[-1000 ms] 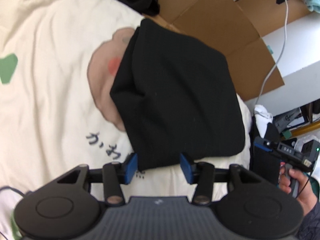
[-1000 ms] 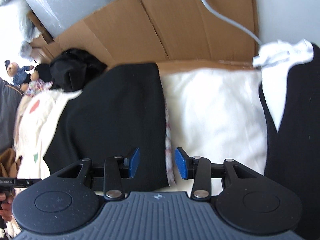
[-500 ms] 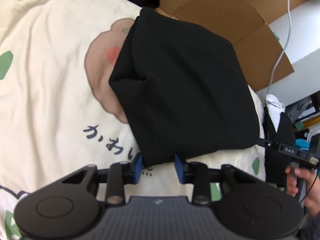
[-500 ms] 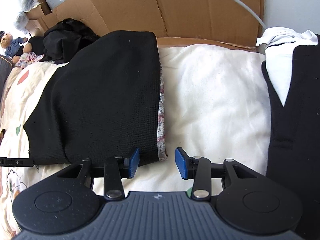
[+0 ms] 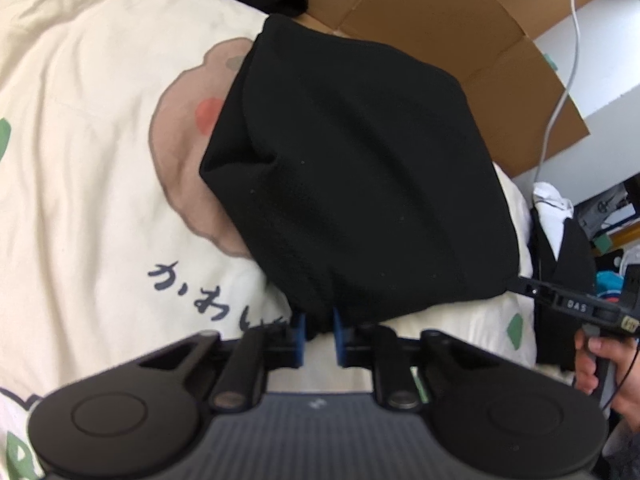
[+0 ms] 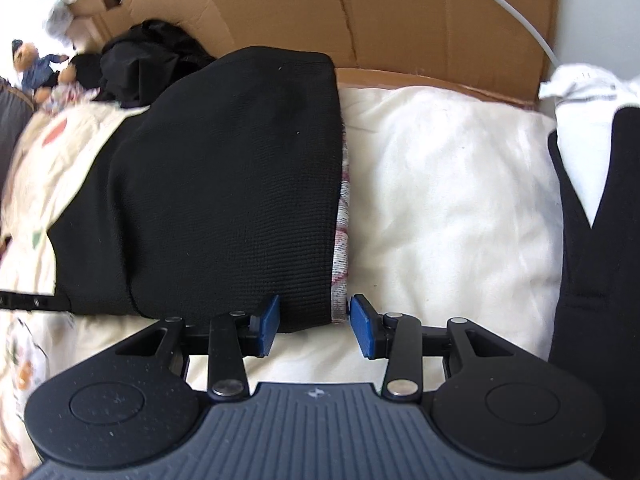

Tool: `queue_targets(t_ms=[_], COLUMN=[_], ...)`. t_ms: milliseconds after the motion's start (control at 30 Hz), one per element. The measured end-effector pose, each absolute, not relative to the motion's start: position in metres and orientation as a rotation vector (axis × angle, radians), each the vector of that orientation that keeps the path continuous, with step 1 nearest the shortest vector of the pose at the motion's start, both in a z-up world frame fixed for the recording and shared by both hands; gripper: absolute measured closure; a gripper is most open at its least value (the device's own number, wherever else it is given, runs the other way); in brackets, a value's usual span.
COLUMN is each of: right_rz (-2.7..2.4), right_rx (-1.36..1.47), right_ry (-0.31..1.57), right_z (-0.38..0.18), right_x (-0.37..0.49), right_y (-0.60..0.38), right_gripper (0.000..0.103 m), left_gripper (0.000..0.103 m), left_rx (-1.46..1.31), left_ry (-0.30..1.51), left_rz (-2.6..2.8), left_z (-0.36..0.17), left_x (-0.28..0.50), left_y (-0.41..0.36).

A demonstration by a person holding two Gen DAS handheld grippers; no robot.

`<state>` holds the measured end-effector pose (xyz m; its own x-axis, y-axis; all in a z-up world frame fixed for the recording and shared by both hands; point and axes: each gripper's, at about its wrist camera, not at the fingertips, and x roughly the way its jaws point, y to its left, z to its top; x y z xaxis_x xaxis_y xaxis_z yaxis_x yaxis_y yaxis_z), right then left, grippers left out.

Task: Fold clothes

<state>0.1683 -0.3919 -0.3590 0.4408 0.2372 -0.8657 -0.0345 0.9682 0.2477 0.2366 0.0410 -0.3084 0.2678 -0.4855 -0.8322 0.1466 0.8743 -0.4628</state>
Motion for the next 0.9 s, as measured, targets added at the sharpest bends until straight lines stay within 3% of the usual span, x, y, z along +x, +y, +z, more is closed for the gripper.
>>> queue_targets(t_ms=[33, 100, 200, 900], right_rz=[0.169, 0.166, 0.167, 0.144], right_rx=[0.202, 0.199, 0.207, 0.218], right_ry=[1.106, 1.11, 1.106, 1.114], right_z=[-0.359, -0.359, -0.359, -0.358], right_x=[0.169, 0.171, 0.17, 0.169], right_y=[-0.392, -0.395, -0.399, -0.407], right_gripper=[0.079, 0.09, 0.094, 0.098], left_gripper=[0.094, 0.096, 0.097, 0.098], left_rx=[-0.323, -0.332, -0.35, -0.307], left_ry=[1.229, 1.226, 1.218, 1.181], left_rz=[-0.434, -0.429, -0.422, -0.403], left_z=[-0.307, -0.305, -0.299, -0.288], left_x=[0.237, 0.237, 0.239, 0.242], left_y=[0.042, 0.045, 0.054, 0.078])
